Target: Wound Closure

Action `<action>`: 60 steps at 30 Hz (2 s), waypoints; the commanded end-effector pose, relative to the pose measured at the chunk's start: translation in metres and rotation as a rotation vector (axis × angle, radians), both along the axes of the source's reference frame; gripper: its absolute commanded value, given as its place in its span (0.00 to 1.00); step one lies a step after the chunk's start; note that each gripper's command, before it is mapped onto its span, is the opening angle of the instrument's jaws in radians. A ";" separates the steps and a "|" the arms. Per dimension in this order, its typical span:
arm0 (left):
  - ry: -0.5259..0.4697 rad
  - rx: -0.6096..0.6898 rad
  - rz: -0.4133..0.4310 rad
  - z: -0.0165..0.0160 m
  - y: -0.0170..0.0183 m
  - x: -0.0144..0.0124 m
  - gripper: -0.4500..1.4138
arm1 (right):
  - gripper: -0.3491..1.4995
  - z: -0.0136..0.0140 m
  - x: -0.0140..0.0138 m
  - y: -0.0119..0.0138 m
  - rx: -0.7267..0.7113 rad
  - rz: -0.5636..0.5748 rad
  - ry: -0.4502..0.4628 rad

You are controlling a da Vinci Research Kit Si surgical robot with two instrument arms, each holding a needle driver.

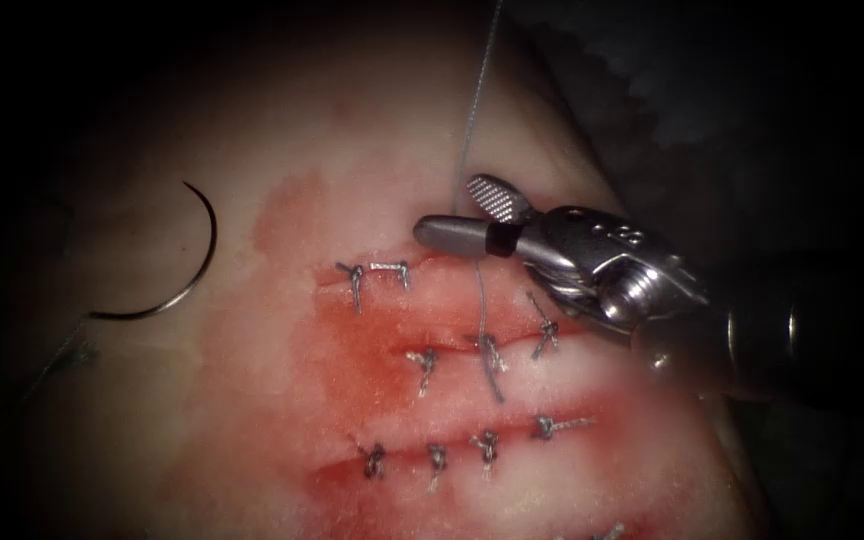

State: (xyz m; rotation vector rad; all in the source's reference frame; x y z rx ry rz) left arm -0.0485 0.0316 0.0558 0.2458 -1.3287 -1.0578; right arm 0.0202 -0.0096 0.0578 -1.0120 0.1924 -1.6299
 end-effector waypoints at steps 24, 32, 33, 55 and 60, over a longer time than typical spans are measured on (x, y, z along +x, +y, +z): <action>-0.003 -0.005 -0.005 -0.0007 0.0012 -0.0006 0.00 | 0.86 0.0070 0.0035 0.0020 0.039 0.085 -0.052; -0.002 -0.004 -0.006 -0.0008 0.0011 -0.0007 0.00 | 0.86 0.0071 0.0049 0.0029 0.040 0.084 -0.032; -0.002 -0.005 -0.006 -0.0008 0.0011 -0.0007 0.00 | 0.86 0.0071 0.0049 0.0029 0.038 0.085 -0.030; -0.002 -0.004 -0.006 -0.0009 0.0009 -0.0009 0.00 | 0.83 0.0089 0.0061 0.0036 0.028 0.076 -0.013; -0.002 -0.004 -0.006 -0.0009 0.0009 -0.0009 0.00 | 0.62 0.0091 0.0060 0.0036 0.031 0.070 0.001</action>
